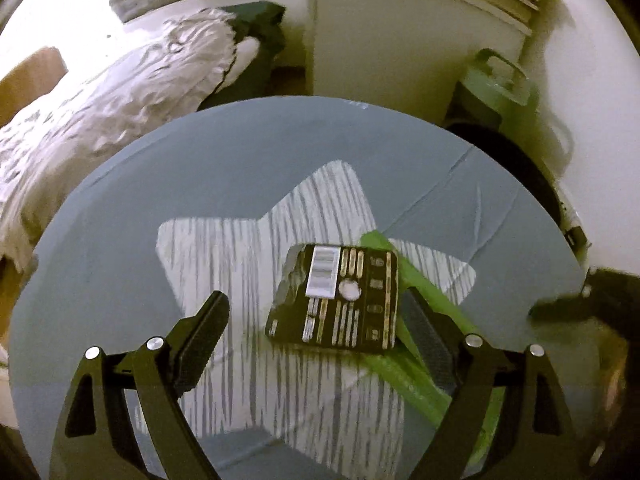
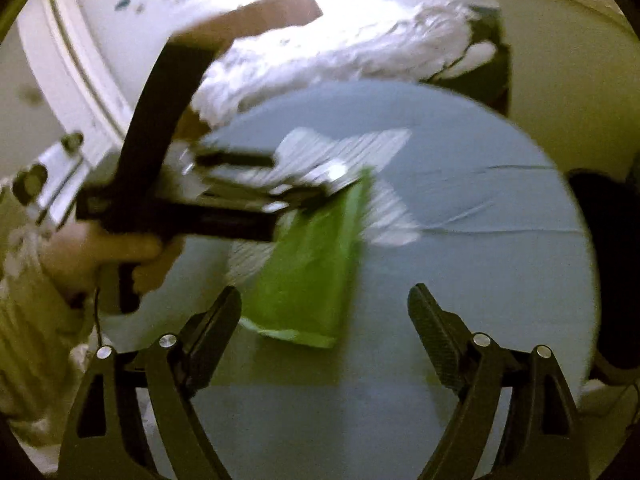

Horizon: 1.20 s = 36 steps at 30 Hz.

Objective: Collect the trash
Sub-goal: 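Move both tools back to the table, then grasp the black battery card with the left tool while the right grasps the green plastic bag, then carry the battery card and green bag over the black bin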

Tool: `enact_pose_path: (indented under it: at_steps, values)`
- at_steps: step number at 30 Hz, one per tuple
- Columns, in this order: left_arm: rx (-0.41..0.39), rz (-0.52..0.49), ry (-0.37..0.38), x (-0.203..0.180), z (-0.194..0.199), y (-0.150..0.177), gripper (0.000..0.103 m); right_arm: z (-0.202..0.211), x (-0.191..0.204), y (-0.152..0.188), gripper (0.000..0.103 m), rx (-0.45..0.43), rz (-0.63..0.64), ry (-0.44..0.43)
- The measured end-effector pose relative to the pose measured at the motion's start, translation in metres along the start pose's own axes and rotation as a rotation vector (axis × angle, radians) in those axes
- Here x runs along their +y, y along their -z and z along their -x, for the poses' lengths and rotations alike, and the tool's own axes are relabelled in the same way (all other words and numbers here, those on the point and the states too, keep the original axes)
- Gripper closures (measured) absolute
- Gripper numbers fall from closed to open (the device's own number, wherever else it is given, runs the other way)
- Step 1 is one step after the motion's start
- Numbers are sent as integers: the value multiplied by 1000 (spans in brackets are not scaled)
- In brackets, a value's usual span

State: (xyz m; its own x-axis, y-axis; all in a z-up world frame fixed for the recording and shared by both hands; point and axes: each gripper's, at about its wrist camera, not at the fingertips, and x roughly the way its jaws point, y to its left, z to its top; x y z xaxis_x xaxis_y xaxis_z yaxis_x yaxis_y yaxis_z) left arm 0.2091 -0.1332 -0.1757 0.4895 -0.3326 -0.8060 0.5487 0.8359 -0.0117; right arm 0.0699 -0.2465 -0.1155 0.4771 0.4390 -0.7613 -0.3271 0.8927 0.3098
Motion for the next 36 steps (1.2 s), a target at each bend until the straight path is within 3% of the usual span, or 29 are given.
enact_pose_path:
  at_steps: [7,8,9,11,15,18,23,25,31,36]
  values:
    - [-28,-43,-2,3,-5,1,38,-41,28,-16,19,101,56,133]
    - [-33,-43,-2,4,-5,1,40,-44,32,-18,21,103,76,158]
    - [-39,-39,5,6,-4,2,40,-47,34,-18,32,101,90,182]
    - [-49,-29,6,7,-2,3,41,-49,35,-17,45,94,122,250]
    - [-76,29,30,15,6,8,41,-37,18,-17,63,70,43,172]
    - [-96,69,55,19,16,9,42,-18,-3,-12,68,28,-36,97]
    - [-138,78,73,8,37,1,42,39,-49,-8,71,-138,-191,-4]
    - [-162,79,90,1,46,-7,42,66,-71,-7,71,-242,-252,-19]
    - [-240,39,161,-39,64,-47,41,133,-140,-4,71,-531,-389,54]
    - [-273,-21,220,-87,60,-88,41,166,-194,8,71,-660,-482,108]
